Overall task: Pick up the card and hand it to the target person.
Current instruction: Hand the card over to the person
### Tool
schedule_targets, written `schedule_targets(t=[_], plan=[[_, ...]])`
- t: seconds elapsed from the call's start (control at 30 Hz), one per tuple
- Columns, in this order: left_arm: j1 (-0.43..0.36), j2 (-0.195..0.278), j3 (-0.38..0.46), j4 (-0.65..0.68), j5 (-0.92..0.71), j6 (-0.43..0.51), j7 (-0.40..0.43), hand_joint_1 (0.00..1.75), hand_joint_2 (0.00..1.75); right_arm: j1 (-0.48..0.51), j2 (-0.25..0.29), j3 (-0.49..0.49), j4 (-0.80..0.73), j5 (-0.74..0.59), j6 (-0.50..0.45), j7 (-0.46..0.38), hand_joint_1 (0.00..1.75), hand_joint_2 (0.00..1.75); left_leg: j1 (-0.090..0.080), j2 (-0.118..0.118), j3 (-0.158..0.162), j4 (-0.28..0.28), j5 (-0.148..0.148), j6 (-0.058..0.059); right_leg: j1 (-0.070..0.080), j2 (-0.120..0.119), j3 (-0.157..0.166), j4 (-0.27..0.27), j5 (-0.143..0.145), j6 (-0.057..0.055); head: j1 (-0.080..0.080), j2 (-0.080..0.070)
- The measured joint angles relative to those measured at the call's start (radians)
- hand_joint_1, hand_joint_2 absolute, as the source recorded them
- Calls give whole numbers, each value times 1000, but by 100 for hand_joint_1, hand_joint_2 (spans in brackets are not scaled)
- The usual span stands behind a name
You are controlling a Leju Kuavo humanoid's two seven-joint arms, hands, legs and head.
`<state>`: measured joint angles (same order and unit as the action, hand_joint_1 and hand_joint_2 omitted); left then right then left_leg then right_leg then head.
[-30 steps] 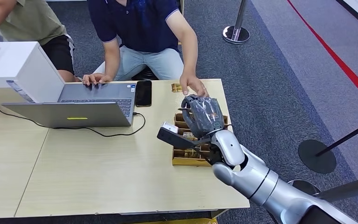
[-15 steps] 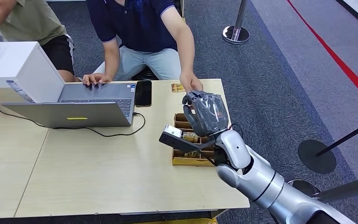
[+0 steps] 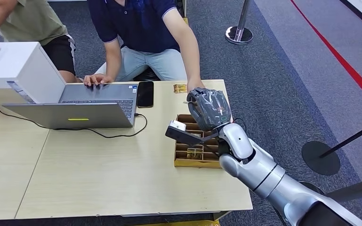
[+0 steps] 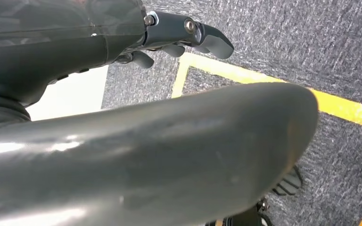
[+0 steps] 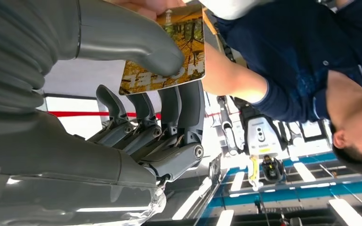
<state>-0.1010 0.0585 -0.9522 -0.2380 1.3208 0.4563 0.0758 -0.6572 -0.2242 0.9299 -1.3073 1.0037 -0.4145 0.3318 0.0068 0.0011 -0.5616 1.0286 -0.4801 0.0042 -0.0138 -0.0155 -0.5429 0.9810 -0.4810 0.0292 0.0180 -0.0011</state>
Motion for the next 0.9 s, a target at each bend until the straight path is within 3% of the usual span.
schedule_targets(t=[0.17,0.3,0.37,0.5,0.77,0.9], plan=[[0,0,-2,0,-4,-1,5,0,0,-17,18,1,81,-3,-5,-8,141,175,0,0,0,0,0,0,0,0,0,0,0,0,0,0],[0,0,-7,0,-9,-4,13,0,175,-20,27,1,124,-3,-5,-9,0,175,0,0,0,0,0,0,0,0,0,0,0,0,0,0],[0,0,-14,0,-17,-3,13,0,175,-20,30,1,141,-2,-5,-9,0,175,0,0,0,0,0,0,0,0,0,0,0,0,0,0],[0,0,-18,0,-24,5,-8,0,0,-20,33,1,164,-4,-5,-7,0,175,0,0,0,0,0,0,0,0,0,0,0,0,0,0],[0,0,-18,0,-15,6,-21,0,0,-20,32,-1,183,-29,-26,10,0,175,0,0,0,0,0,0,0,0,0,0,0,0,0,0],[0,0,-18,0,-12,7,-18,0,0,-14,18,-24,183,-131,-78,1,0,175,0,0,1,0,0,0,0,0,-1,0,0,0,0,0]])
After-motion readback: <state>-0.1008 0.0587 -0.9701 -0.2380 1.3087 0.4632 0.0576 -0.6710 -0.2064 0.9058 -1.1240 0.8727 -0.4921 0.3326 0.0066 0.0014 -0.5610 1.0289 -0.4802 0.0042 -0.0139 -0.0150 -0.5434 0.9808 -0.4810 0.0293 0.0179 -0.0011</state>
